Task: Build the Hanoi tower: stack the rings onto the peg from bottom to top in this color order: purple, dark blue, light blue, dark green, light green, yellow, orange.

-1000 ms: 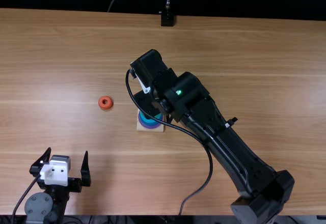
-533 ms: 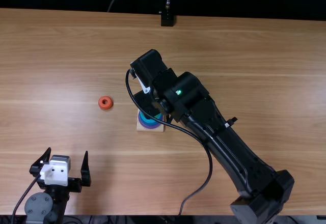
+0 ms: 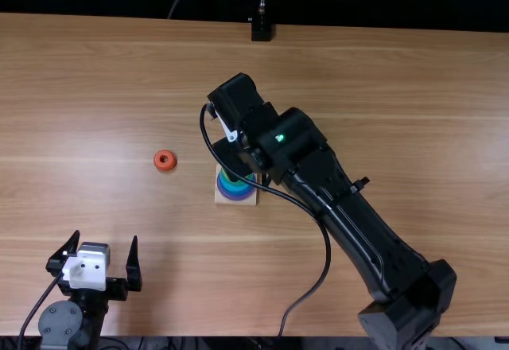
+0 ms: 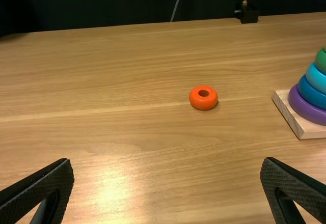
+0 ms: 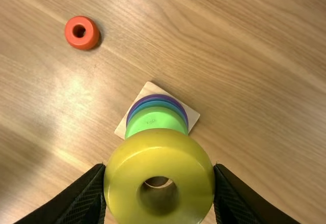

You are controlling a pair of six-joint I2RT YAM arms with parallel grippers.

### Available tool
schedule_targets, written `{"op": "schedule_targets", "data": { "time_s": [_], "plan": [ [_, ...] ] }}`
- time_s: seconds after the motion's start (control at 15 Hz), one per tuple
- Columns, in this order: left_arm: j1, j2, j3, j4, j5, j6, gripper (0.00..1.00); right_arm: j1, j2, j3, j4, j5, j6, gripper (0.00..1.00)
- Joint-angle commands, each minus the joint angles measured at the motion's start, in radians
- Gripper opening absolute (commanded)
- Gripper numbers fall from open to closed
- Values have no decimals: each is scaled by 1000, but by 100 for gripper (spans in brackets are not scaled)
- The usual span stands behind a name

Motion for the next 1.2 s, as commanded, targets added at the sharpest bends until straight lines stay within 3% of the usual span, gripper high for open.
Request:
{"op": "schedule_targets", "data": {
  "time_s": [0.0,0.47,0.6,0.73,1.13],
  "plan": [
    [8,-12,-101,-88,16,9,100,-18,22,8,6,2,0,0],
    [8,-12,-101,-88,16,9,100,-13,30,-9,2,2,1,0],
    [8,-12,-101,-88,16,9,100,-12,30,-12,-11,2,7,63],
    [8,-12,-101,-88,16,9,100,-12,30,-30,-9,2,13,100],
    [8,-12,-101,-86,16,9,100,-15,22,-23,22,11,9,100]
  ]
}}
